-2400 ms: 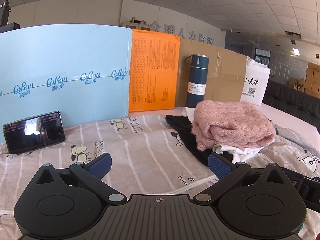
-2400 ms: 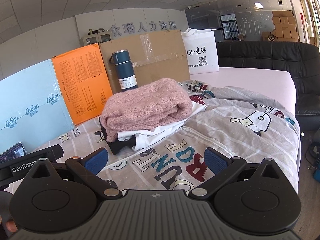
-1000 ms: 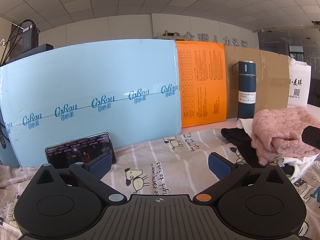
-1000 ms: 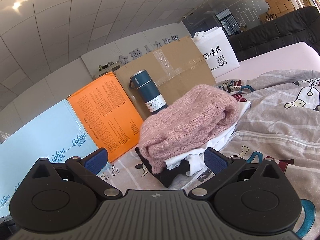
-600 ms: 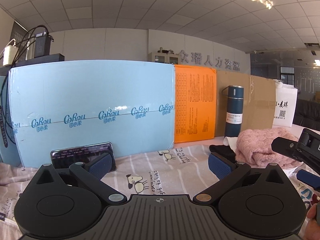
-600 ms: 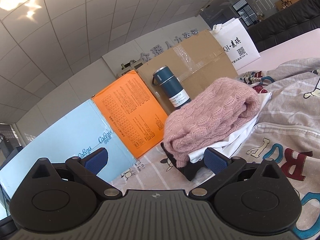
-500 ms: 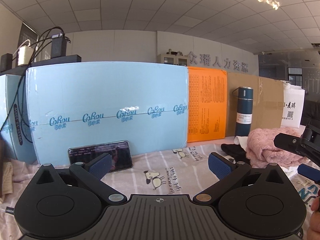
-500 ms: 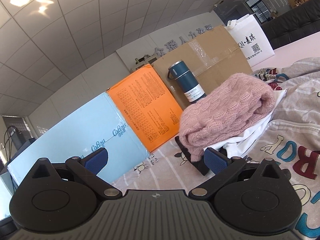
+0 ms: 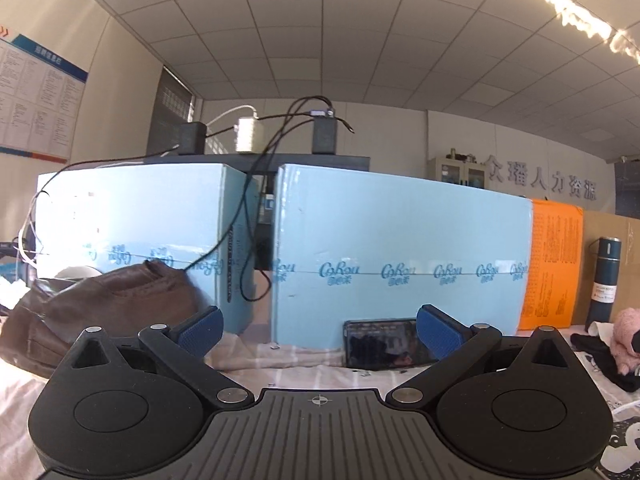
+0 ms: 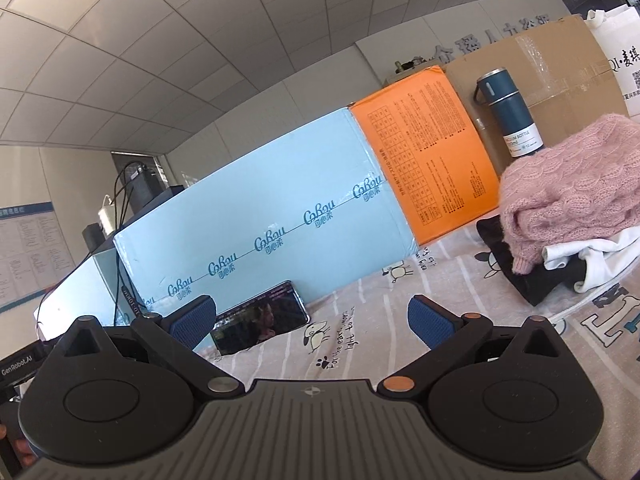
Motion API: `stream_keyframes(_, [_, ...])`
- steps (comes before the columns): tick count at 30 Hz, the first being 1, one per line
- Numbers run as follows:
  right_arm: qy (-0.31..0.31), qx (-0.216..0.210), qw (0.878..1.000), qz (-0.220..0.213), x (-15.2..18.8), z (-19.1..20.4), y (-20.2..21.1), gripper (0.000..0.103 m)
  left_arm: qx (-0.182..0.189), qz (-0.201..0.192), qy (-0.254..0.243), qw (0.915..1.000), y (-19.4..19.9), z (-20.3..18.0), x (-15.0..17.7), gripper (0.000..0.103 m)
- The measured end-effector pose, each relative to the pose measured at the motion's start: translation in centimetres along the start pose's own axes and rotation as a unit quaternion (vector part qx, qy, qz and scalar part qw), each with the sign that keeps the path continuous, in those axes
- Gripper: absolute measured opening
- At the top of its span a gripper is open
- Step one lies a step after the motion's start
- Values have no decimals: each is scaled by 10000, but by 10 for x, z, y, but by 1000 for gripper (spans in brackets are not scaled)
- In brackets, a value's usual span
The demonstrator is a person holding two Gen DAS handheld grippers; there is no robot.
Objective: Fold clothes
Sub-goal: 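Swing both tools toward the brown jacket beside the blue foam boards, then grasp the brown jacket with the right gripper while the left gripper grasps it too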
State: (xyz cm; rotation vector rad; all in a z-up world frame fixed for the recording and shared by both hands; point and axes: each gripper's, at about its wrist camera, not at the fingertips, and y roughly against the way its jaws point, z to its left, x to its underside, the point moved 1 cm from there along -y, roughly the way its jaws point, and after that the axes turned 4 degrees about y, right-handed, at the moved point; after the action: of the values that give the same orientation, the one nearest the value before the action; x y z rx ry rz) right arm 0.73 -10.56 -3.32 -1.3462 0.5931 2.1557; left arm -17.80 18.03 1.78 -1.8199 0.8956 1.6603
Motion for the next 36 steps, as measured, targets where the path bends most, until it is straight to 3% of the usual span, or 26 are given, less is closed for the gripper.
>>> stream_keyframes(4, [202,-241,9988,365,2,29,-9,103,-776,-356,-38,9963,8,56,-22,103])
stream_keyframes(8, [408,-662,9947,665,5,75,-22,103,-1665,-600,109,9842,16,114,-47,103])
stream_keyframes(13, [1035,-1202,9830,922,10,139,-48,103,-2623,-876,890,9569,34,193,-78,103])
stream_keyframes(17, [890,-1489,9783,1133,11,184,-88,103,-3040,-1026,1668,9324,40,248,-89,103])
stream_keyframes(19, [747,-1678,9754,1223,15,206,-114,103,-2843,-981,2291,9258,35,269,-81,103])
stream_keyframes(23, [467,-2216,9594,1683,33,247,-174,103,-1641,-484,3548,9191,2,288,-31,103])
stream_keyframes(27, [-51,-2391,9466,2162,57,266,-223,103,-1216,352,3785,9169,-33,282,8,103])
stream_keyframes(31, [-497,-2454,9341,2546,73,277,-270,103,-1632,810,3882,9034,-42,287,28,103])
stream_keyframes(33, [-594,-2434,9299,2691,81,282,-292,103,-1426,1022,3996,8997,-46,287,36,103])
stream_keyframes(36, [-951,-2536,9173,2919,93,283,-316,103,-839,1135,4230,8951,-55,289,42,103])
